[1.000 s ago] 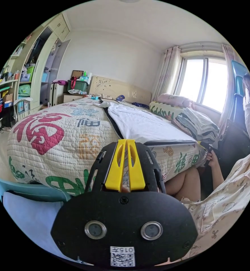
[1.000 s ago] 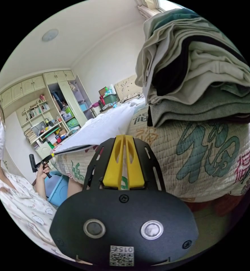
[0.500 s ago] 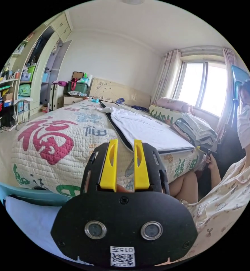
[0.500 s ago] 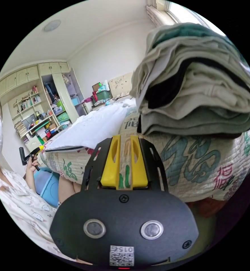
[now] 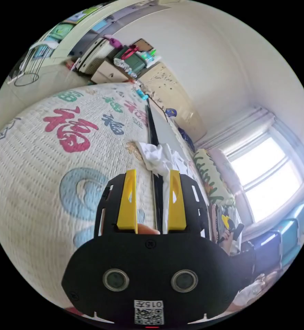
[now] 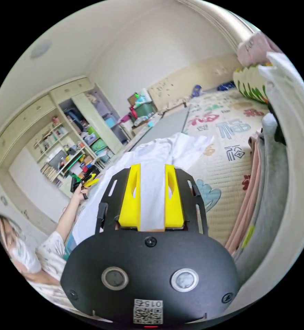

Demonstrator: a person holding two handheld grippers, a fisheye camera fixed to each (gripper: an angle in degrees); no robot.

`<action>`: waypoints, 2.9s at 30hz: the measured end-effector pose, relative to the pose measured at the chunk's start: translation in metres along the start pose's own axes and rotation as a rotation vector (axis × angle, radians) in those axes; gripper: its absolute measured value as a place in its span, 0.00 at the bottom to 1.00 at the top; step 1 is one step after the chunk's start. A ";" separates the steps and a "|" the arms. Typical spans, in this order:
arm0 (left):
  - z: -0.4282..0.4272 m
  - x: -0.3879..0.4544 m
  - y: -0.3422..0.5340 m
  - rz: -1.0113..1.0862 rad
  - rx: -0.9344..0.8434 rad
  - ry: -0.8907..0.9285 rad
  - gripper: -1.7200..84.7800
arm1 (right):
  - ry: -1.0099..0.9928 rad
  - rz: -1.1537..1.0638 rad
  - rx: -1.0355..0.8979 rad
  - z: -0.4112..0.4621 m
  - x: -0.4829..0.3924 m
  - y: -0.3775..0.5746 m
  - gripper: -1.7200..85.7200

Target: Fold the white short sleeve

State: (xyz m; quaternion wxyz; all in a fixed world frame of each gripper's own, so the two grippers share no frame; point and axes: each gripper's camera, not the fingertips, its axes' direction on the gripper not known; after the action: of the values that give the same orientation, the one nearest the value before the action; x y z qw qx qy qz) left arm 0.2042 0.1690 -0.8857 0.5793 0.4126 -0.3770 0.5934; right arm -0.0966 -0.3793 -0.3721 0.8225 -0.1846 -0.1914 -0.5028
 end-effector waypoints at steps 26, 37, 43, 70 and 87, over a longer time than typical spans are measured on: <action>0.226 0.013 0.052 0.522 -0.109 -0.566 0.02 | 0.311 0.194 -0.084 0.117 0.005 -0.247 0.02; 0.256 -0.011 0.111 0.411 -0.024 -0.775 0.06 | 0.724 -0.012 -0.156 0.143 -0.086 -0.266 0.07; 0.206 -0.042 0.154 0.255 -0.001 -0.395 0.15 | 0.403 0.053 -0.067 0.051 -0.096 -0.242 0.11; 0.230 0.016 0.325 0.696 -0.167 -0.358 0.02 | 0.043 0.121 -0.242 -0.063 -0.095 -0.202 0.06; 0.293 -0.008 0.331 0.614 -0.248 -0.259 0.10 | 0.029 0.199 -0.215 -0.086 -0.076 -0.207 0.01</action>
State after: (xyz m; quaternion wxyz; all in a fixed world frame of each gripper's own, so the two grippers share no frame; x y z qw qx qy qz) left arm -0.1109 -0.1202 -0.7725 0.3671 0.2785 -0.6229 0.6322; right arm -0.3036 -0.4525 -0.4608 0.8463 -0.2824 -0.1056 -0.4391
